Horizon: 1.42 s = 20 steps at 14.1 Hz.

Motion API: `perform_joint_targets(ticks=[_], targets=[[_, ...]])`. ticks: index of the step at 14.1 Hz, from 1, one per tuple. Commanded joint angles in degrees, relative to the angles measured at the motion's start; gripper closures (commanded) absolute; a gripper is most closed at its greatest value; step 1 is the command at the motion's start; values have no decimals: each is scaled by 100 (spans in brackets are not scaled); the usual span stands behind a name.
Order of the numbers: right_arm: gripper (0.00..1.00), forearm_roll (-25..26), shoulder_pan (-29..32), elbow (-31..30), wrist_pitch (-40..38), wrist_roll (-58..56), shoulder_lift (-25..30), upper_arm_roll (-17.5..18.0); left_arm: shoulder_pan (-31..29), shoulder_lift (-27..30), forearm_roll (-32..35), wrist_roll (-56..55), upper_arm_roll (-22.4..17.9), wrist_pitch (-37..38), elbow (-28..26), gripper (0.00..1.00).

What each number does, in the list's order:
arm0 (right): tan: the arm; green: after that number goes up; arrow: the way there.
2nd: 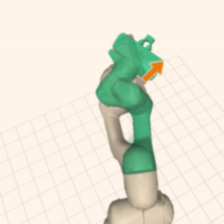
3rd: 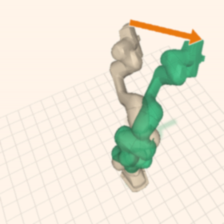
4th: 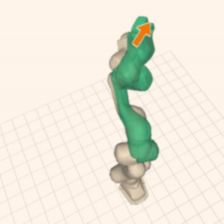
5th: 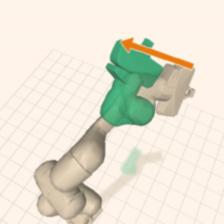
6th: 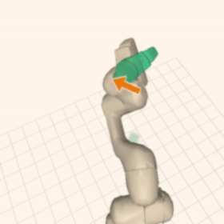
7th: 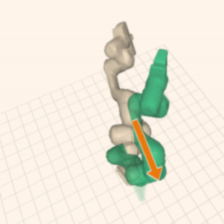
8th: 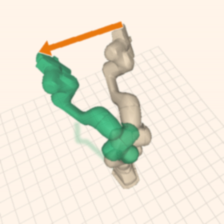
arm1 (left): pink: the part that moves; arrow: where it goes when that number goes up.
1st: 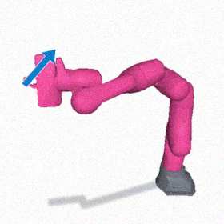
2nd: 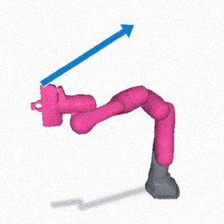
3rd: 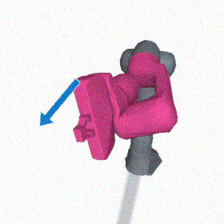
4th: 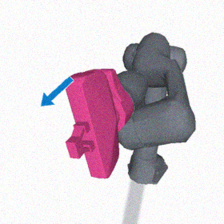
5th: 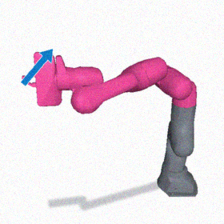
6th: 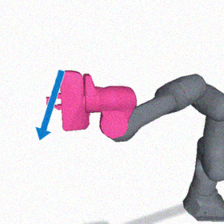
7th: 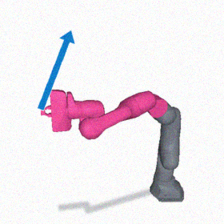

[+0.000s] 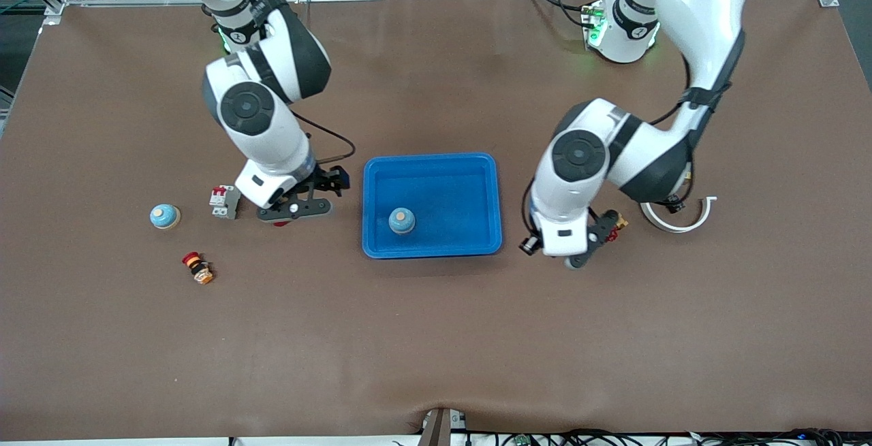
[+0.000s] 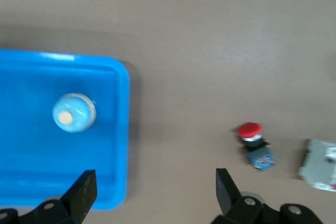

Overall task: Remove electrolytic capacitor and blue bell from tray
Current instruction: 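Carry the capacitor off the tray while the right gripper reaches the bell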

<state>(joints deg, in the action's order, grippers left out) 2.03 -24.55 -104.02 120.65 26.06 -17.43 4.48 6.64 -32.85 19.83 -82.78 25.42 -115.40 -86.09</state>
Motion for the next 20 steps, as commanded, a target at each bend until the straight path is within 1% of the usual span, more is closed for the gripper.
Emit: perform_joint_targets(ticks=[1, 4, 6, 8, 10, 13, 16, 18, 20], targets=[[0, -63, -243, 163, 501, 941, -339, -79, -382, 156, -128, 743, 42, 245, -171, 100], [0, -71, -419, 163, 1169, 1865, -664, -79, -961, 147, -119, 1709, 42, 482, -250, 100], [0, -63, -647, 172, 1574, 2515, -849, -88, -1330, 94, -76, 2299, 33, 492, -373, 100], [0, -36, -840, 233, 1768, 2737, -1068, -96, -1647, -11, -14, 2774, 16, 483, -400, 100], [0, 25, -894, 426, 1778, 2738, -1341, -96, -1911, -169, 126, 3196, 16, 483, -400, 100], [0, 60, -1042, 655, 1769, 2703, -1754, -96, -2184, -476, 574, 3286, 7, 361, -417, 100], [0, 341, -1096, 664, 1830, 2676, -1948, -123, -2220, -714, 732, 3286, -28, 89, -426, 100], [0, 342, -1096, 655, 2093, 2668, -2071, -123, -2333, -758, 891, 3286, -46, -140, -627, 100], [0, 350, -1105, 655, 2147, 2668, -2133, -123, -2413, -750, 1144, 3295, -46, -360, -908, 100]])
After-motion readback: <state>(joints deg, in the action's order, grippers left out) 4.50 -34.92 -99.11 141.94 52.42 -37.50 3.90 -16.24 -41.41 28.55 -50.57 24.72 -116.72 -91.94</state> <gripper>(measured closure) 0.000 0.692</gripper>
